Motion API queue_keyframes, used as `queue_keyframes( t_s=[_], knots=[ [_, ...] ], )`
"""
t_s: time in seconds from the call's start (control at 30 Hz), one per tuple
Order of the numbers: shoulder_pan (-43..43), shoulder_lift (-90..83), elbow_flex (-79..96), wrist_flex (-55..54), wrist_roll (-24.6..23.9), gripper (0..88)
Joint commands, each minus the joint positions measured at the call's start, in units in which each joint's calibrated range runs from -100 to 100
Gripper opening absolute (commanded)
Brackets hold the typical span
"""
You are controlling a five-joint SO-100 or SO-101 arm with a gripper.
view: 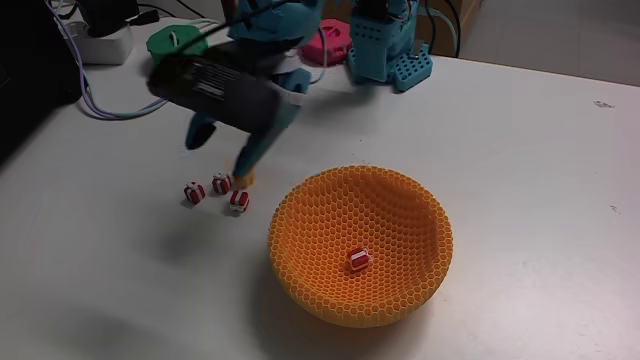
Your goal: Place cube pieces into the yellow basket
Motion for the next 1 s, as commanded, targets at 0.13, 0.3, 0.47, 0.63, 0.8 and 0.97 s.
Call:
queue_keyframes(
  t_s=[0.13,0.3,0.47,0.63,0.8,0.97],
  knots=[
    [12.7,11.1,-4.1,-9.4,-2.2,30.5],
    [13.5,17.7,-3.4,-14.7,-0.6,28.5],
    [13.6,20.1,-2.5,-14.7,1.3,27.9],
    [13.7,22.6,-2.2,-15.9,2.1,25.7],
    [14.4,24.8,-2.8,-16.9,2.6,0.0],
    [14.9,23.8,-5.0,-17.2,4.6,0.0]
  ],
)
